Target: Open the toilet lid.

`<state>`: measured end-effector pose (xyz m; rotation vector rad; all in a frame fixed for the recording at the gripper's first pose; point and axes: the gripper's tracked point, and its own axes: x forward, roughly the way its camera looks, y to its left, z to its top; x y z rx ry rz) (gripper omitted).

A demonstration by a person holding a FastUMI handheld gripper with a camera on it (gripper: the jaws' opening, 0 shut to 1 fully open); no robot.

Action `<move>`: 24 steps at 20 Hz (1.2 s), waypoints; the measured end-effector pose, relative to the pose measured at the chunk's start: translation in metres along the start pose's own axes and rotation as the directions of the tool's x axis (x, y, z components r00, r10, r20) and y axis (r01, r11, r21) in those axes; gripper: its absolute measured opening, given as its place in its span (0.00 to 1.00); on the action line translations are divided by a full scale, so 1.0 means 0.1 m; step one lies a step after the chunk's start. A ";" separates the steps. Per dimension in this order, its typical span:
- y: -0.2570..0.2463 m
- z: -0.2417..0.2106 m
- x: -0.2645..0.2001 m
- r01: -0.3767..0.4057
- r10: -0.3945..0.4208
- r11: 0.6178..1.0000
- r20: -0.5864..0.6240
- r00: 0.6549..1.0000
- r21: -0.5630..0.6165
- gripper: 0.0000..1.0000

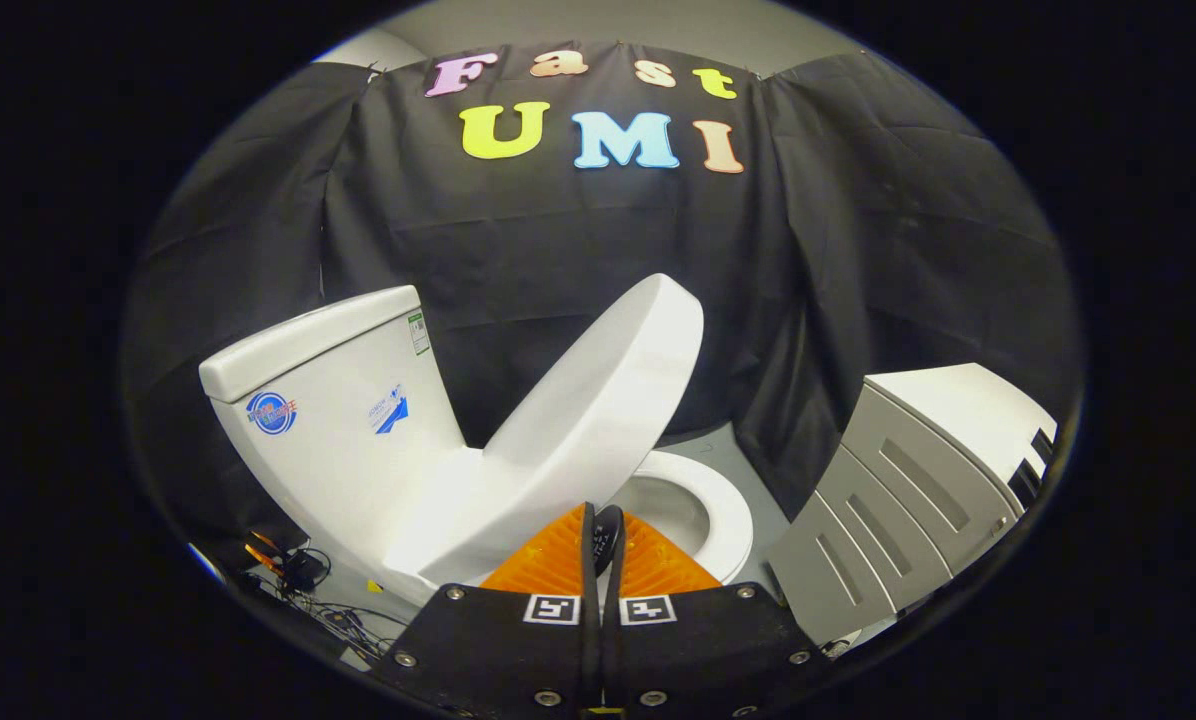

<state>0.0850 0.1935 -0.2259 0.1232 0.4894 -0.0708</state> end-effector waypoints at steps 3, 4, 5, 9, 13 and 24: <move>0.08 0.05 -0.01 0.003 -0.003 1.000 -0.006 1.000 -0.008 0.00; 0.10 0.05 -0.03 0.009 -0.009 1.000 -0.006 1.000 0.004 0.00; 0.12 0.08 -0.05 0.015 -0.015 1.000 -0.003 1.000 0.022 0.00; 0.22 0.12 -0.06 0.058 -0.058 0.998 -0.007 0.998 0.003 0.00; 0.34 0.21 -0.09 0.089 -0.089 0.996 0.015 0.996 0.007 0.00; 0.70 0.39 -0.16 0.110 -0.104 0.988 0.063 0.993 -0.109 0.00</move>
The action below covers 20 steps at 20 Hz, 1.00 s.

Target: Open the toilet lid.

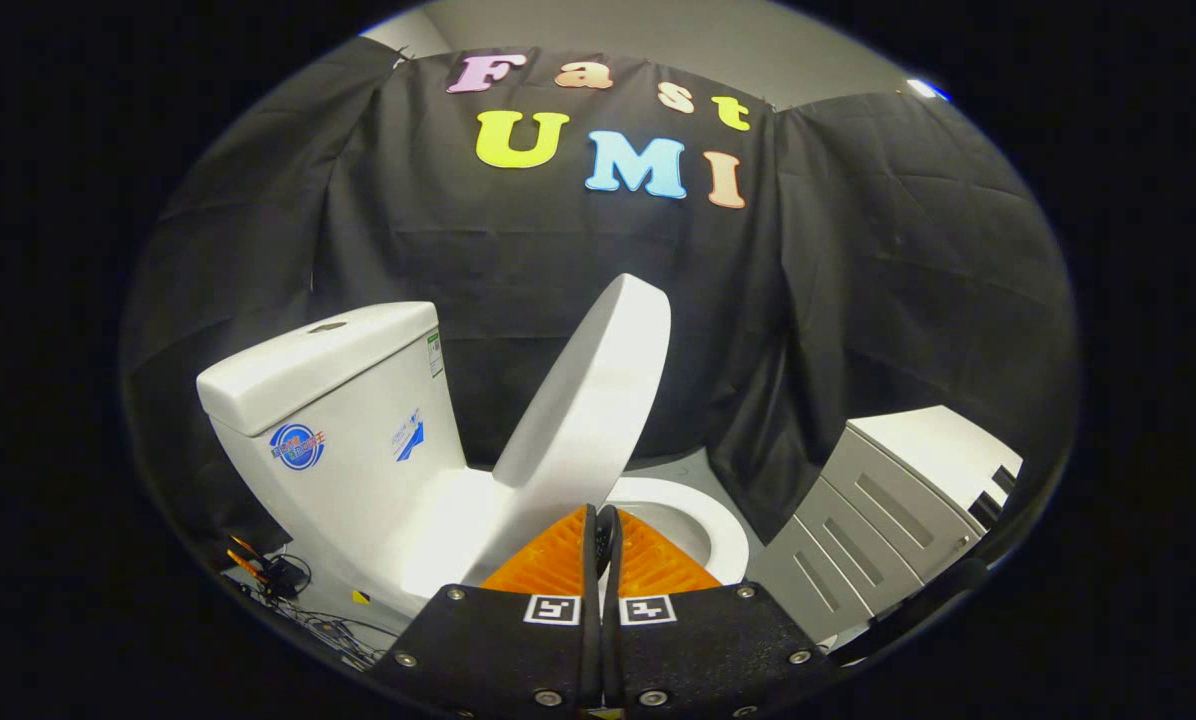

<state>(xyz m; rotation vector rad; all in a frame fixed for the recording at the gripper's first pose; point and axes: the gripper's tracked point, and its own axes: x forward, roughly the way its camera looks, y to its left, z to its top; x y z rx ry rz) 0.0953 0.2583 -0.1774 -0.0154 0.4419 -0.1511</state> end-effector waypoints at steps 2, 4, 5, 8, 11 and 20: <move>0.09 0.06 -0.02 -0.002 0.002 1.000 0.012 1.000 -0.022 0.00; 0.17 0.10 -0.04 -0.005 0.006 0.999 0.024 1.000 -0.046 0.00; 0.21 0.12 -0.05 -0.005 0.007 0.999 0.031 0.999 -0.053 0.00; 0.36 0.19 -0.09 -0.014 0.018 0.997 0.050 0.999 -0.075 0.00; 0.50 0.26 -0.12 -0.024 0.032 0.994 0.069 0.997 -0.103 0.00; 0.88 0.36 -0.18 -0.081 0.092 0.990 0.101 0.991 -0.113 0.00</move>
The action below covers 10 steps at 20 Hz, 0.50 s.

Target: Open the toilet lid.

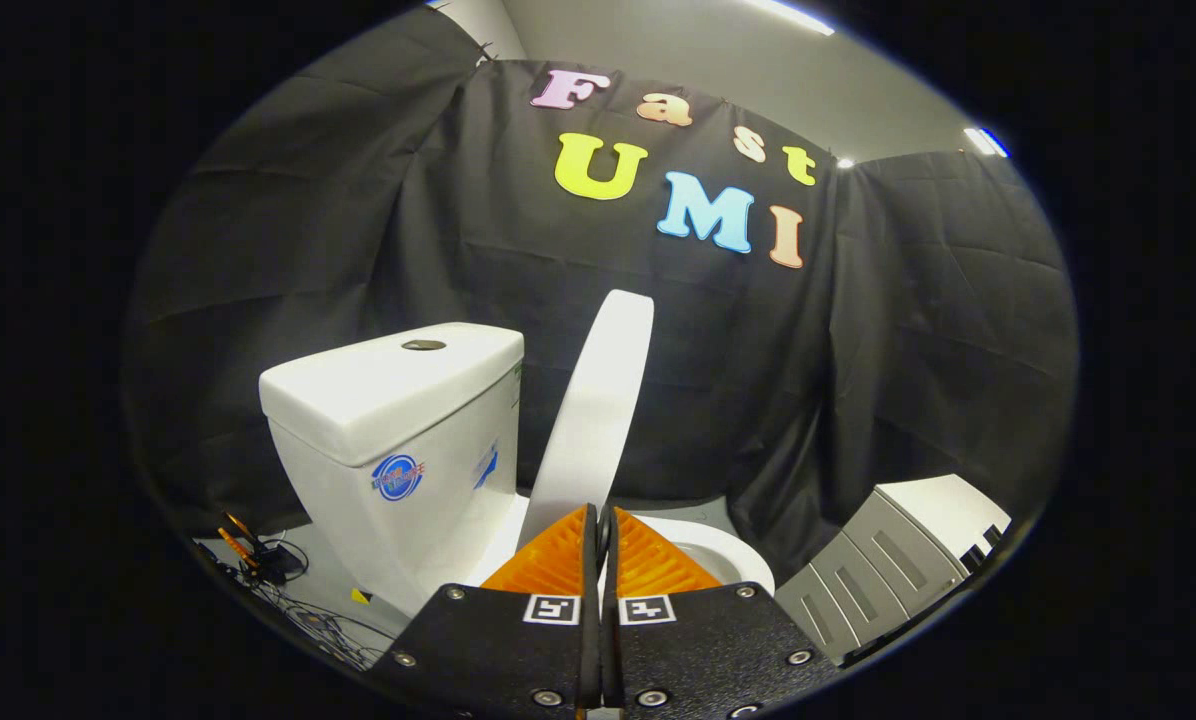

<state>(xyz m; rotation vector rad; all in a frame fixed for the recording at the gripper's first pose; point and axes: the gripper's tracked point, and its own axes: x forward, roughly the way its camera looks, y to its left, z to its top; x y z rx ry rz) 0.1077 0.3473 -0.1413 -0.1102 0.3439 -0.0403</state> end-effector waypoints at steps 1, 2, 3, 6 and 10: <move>0.04 0.02 0.00 -0.012 0.012 1.000 0.006 1.000 0.009 0.00; 0.09 0.04 0.00 -0.022 0.021 1.000 0.009 1.000 0.014 0.00; 0.13 0.05 0.00 -0.033 0.033 0.999 0.016 0.999 0.014 0.00; 0.28 0.09 0.01 -0.061 0.061 0.998 0.022 0.998 -0.002 0.00; 0.49 0.13 0.01 -0.098 0.099 0.995 0.027 0.995 -0.031 0.00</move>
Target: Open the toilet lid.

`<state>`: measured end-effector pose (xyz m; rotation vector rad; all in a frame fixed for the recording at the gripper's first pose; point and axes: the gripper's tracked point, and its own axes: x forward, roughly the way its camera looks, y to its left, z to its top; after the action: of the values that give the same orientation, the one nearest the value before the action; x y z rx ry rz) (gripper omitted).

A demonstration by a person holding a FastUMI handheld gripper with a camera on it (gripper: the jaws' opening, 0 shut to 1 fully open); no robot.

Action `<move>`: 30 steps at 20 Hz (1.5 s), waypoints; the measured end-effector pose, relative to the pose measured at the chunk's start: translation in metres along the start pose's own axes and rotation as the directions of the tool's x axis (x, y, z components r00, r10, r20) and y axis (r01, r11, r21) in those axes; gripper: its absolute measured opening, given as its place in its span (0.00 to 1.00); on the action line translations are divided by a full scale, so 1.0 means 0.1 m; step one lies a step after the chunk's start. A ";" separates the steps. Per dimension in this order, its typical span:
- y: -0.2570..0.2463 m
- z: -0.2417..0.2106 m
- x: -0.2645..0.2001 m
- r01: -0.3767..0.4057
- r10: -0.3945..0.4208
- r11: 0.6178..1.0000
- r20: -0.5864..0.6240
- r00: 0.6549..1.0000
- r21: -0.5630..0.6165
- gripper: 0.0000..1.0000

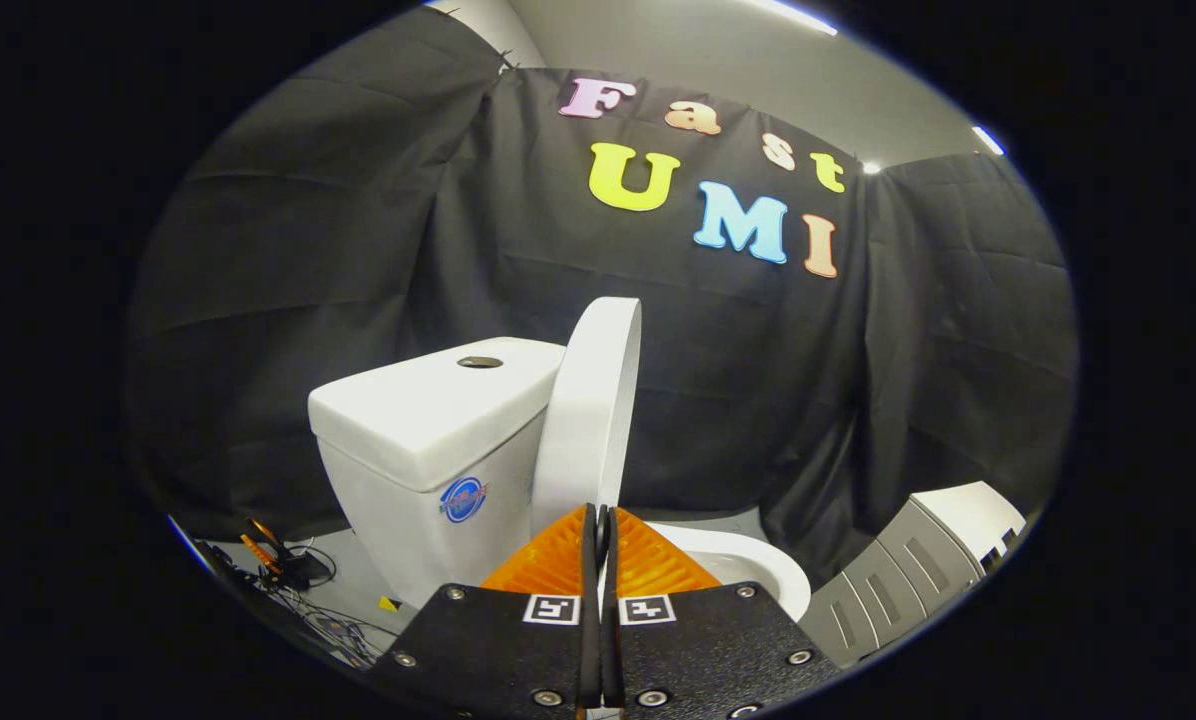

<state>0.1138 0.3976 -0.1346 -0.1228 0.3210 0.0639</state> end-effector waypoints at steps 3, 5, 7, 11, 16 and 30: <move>0.17 0.03 0.03 -0.031 0.031 0.999 0.003 1.000 -0.022 0.00; 0.25 0.05 0.04 -0.037 0.037 0.998 0.008 0.999 -0.051 0.00; 0.32 0.06 0.03 -0.037 0.039 0.997 0.016 0.999 -0.075 0.00; 0.36 0.05 0.04 -0.013 0.018 0.990 0.037 0.999 -0.140 0.00; 0.34 0.02 0.06 -0.046 0.050 0.991 0.023 0.999 -0.125 0.01; 0.31 0.42 -0.27 -0.284 0.286 0.958 0.077 0.955 -0.042 0.95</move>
<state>0.0992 0.4329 -0.0899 -0.1031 0.2535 0.3595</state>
